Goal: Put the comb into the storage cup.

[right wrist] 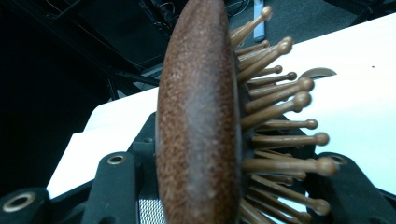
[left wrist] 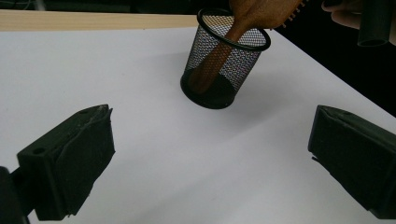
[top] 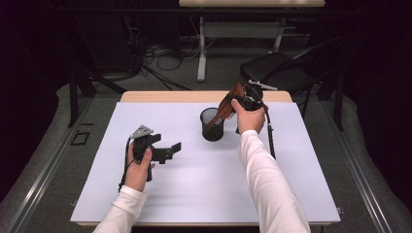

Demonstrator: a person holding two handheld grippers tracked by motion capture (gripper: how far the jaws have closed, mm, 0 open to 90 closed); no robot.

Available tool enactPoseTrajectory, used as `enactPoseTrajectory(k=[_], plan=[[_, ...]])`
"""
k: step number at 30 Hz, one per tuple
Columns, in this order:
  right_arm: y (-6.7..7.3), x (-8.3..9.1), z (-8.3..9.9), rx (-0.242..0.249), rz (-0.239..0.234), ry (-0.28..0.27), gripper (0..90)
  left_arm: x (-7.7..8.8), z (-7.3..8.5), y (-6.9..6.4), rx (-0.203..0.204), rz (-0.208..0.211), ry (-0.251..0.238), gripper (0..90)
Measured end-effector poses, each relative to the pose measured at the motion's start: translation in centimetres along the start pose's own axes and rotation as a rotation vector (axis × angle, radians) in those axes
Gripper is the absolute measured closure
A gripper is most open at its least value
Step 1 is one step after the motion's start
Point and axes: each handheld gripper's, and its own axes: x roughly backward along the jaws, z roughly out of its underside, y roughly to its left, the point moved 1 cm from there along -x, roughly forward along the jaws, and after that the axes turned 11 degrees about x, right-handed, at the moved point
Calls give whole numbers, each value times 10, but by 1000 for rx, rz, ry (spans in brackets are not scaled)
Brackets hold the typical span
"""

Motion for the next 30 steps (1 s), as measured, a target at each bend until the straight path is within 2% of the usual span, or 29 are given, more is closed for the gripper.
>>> enactPoseTrajectory(k=[16,21,30], plan=[[-5,-1,2,-7,-18,-8,450,0,0,0,-2,-1,-1,3],[-7,0,3,13,-28,-12,442,0,0,0,-2,-2,0,3],[-15,0,4,19,-72,-8,438,-2,1,0,-3,-4,4,3]])
